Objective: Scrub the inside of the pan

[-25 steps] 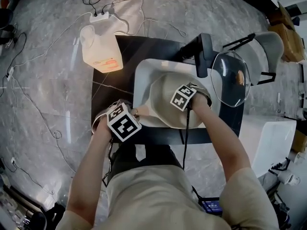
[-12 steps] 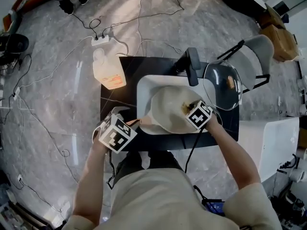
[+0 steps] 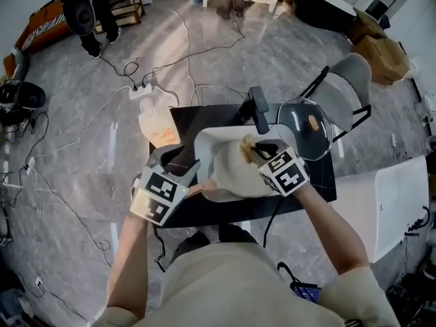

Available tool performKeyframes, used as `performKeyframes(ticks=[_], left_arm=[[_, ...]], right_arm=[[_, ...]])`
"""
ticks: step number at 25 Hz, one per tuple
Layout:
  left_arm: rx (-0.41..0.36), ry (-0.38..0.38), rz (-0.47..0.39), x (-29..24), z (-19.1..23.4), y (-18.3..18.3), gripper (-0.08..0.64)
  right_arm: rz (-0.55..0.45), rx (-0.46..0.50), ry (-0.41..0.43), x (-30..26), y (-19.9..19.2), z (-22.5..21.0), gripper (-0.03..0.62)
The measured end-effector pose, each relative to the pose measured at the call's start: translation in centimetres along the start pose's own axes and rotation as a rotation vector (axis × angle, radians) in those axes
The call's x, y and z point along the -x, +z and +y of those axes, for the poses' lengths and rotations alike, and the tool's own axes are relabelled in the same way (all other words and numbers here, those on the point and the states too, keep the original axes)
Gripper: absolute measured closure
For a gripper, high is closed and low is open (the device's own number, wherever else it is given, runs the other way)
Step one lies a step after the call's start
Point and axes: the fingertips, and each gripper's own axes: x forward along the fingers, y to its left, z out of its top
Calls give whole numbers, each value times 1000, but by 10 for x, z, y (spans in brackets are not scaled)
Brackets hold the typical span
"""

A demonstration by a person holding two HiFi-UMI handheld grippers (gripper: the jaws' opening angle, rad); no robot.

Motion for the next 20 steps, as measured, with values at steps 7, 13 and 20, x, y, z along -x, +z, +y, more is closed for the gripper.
performKeyframes(ticks=[7,13,20], left_arm=[[-12,96,-183,42,26,49,376],[-82,164,-323,83,38,87,414],[-116,241,-463,139,34,132,459]], right_arm=[[-340,6,-106,91,96,7,543],[-595,-44,-195,165,147,7,543],[-789,-57,-286,233,172,6,543]])
